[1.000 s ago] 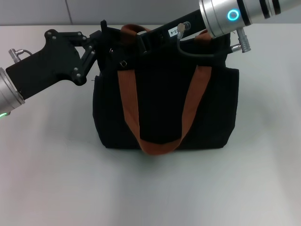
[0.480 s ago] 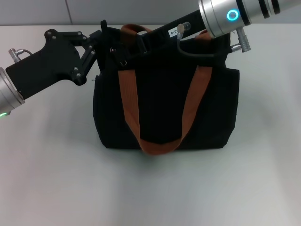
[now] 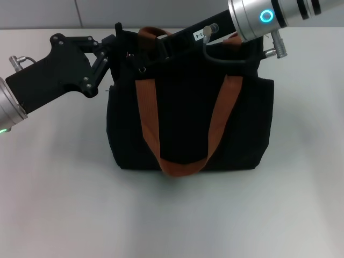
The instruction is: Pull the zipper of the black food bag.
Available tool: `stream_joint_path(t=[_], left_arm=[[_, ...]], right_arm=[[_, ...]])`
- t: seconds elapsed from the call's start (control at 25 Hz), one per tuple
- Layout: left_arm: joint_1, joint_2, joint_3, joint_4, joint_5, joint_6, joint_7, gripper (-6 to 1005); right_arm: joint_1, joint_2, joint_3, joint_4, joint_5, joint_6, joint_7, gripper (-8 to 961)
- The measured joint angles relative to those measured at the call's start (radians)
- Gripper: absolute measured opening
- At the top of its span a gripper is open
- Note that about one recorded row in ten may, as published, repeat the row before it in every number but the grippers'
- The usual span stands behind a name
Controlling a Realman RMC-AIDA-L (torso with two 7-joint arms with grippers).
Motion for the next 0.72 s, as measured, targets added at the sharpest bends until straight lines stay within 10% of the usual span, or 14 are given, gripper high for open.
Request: stream_joint_path(t=[0.72], left_arm=[[0.001,0.002,-0.032,0.001,0.001,-0.007,0.0,22]], right_arm=[[-0.06,0.0,0.0,-0.116,-0.068,-0.016,0.087,-2]])
